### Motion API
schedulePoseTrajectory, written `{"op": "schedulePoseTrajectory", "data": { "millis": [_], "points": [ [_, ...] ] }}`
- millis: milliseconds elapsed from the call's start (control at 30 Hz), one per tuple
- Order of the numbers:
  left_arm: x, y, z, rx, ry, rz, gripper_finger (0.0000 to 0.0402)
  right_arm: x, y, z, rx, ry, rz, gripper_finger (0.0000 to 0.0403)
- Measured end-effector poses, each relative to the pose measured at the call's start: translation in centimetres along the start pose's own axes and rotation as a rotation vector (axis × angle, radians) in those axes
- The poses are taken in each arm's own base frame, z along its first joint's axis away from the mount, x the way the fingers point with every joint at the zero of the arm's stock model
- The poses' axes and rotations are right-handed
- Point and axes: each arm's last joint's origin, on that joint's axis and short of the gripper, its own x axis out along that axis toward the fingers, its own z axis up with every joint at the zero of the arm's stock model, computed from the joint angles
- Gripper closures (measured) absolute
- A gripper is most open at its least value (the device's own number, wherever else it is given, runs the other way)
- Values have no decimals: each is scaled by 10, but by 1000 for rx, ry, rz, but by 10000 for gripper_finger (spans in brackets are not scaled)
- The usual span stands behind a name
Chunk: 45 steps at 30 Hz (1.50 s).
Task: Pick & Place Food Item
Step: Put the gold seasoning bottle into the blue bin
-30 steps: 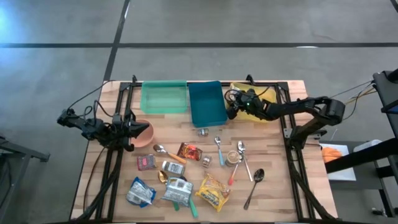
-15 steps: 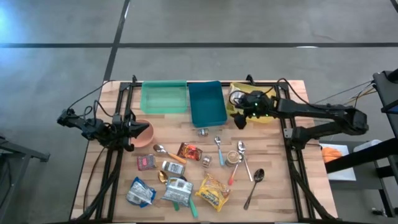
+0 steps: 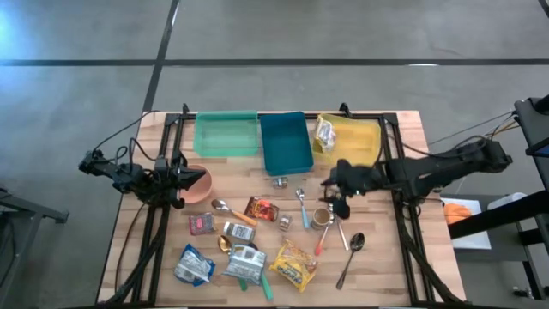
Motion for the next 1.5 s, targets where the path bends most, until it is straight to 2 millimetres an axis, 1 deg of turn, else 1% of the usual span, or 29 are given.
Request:
{"op": "schedulePoseTrajectory", "data": {
  "millis": [167,300,400,500,667,800,867,1000,1167,1267,1400,1500],
  "points": [
    [0,0,1,-42,-6,-2,399,3,39,-5,-75,-10,0,139],
    [0,0,1,-89,-9,-3,399,4,66,-7,-162,11,-59,139],
    [0,0,2,-98,-11,-9,399,5,79,-10,-208,67,-166,139],
    [0,-1,2,-109,-10,-14,399,8,89,-10,-206,111,-259,139],
    [-1,-1,9,-108,-21,-17,399,22,101,-8,-179,158,-315,139],
    [-2,-2,15,-89,-34,-20,399,30,106,-2,-127,176,-362,139],
    [-2,-2,18,-72,-42,-20,399,32,105,1,-107,196,-394,139],
    [-3,-2,23,-48,-51,-22,399,26,105,12,-54,197,-411,139],
    [-3,-3,25,-41,-56,-29,399,16,106,22,42,194,-357,139],
    [-3,-3,25,-37,-52,-33,399,14,104,22,78,226,-338,139],
    [-3,-3,25,-35,-52,-33,399,14,101,21,101,263,-351,139],
    [-3,-4,26,-37,-53,-41,399,17,97,23,129,290,-340,139]
  ]
}}
